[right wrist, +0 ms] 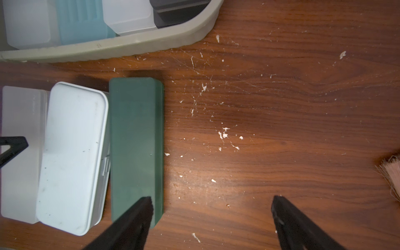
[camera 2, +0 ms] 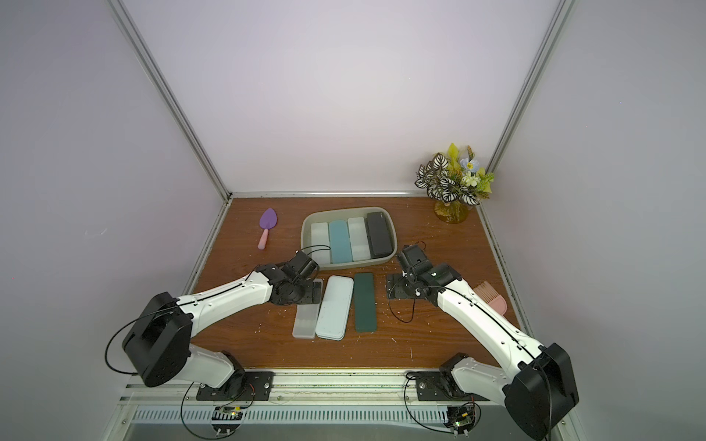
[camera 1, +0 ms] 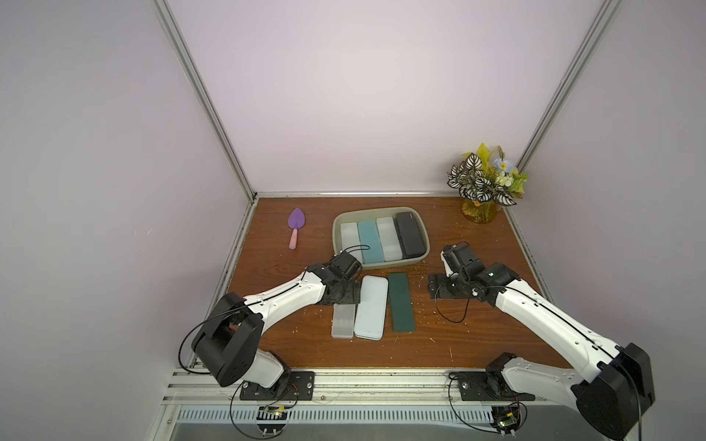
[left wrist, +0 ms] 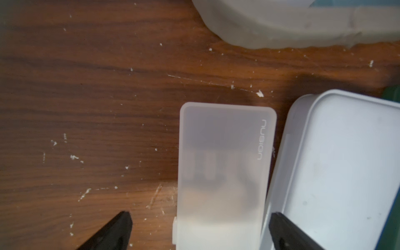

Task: Put the pencil case into the storage box
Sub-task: Pick up the pencil case from the center of the board.

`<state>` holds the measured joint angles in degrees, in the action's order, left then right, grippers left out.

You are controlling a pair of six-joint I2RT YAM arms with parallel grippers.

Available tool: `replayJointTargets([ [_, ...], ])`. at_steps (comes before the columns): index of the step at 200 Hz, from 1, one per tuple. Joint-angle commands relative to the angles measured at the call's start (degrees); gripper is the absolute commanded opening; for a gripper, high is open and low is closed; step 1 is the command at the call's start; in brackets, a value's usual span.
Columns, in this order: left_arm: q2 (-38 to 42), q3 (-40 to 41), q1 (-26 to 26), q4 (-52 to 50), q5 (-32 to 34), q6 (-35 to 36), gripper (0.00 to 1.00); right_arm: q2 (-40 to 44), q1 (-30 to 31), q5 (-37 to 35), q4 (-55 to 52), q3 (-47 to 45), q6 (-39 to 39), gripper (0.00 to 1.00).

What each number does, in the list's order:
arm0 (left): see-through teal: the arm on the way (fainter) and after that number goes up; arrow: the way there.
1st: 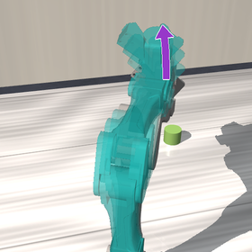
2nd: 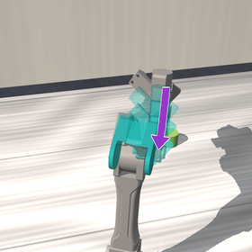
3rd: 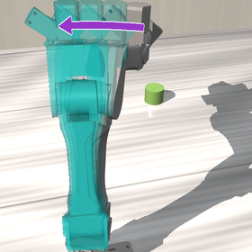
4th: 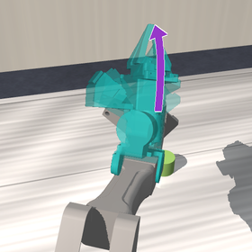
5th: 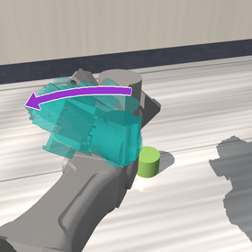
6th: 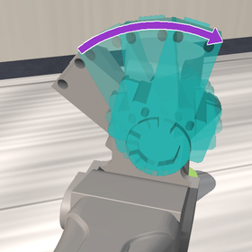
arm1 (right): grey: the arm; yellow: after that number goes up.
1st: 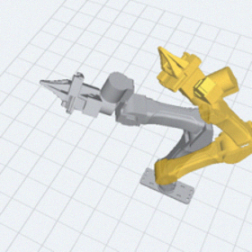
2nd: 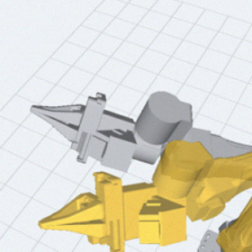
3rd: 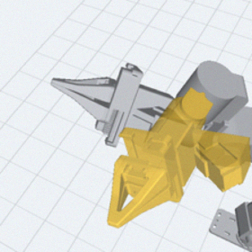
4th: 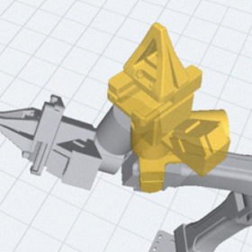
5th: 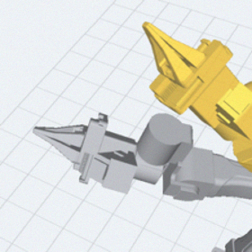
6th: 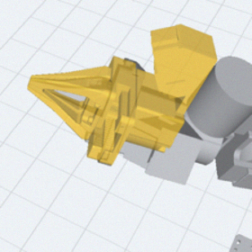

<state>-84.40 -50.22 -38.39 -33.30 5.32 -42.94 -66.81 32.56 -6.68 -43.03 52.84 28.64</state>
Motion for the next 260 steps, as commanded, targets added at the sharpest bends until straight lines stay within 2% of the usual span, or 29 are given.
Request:
replayJointTargets([
  [1, -0.4, 1.0, -0.8, 0.3, 0.0, -0.5, 1.00, 1.1, 0.2, 0.9, 0.6, 0.3, 0.7, 0.93],
  [88, -4.5, 1.6, -2.5, 2.0, -0.1, -0.9, 1.00, 0.8, 0.3, 0.9, 0.6, 0.5, 0.5, 0.93],
  [135, -2.3, 5.3, -2.8, 1.9, -0.5, -2.6, 1.00, 0.8, 0.3, 1.0, 0.7, 0.6, 0.4, 0.93],
  [214, 0.5, 10.5, -8.4, 1.7, -1.0, -7.7, 1.00, 1.2, 0.3, 1.1, 0.4, 0.3, 0.4, 0.93],
  [260, 2.7, 12.8, -10.2, 1.6, -1.7, -10.3, 0.91, 1.2, 0.3, 1.1, 0.5, 0.4, 0.4, 0.93],
])
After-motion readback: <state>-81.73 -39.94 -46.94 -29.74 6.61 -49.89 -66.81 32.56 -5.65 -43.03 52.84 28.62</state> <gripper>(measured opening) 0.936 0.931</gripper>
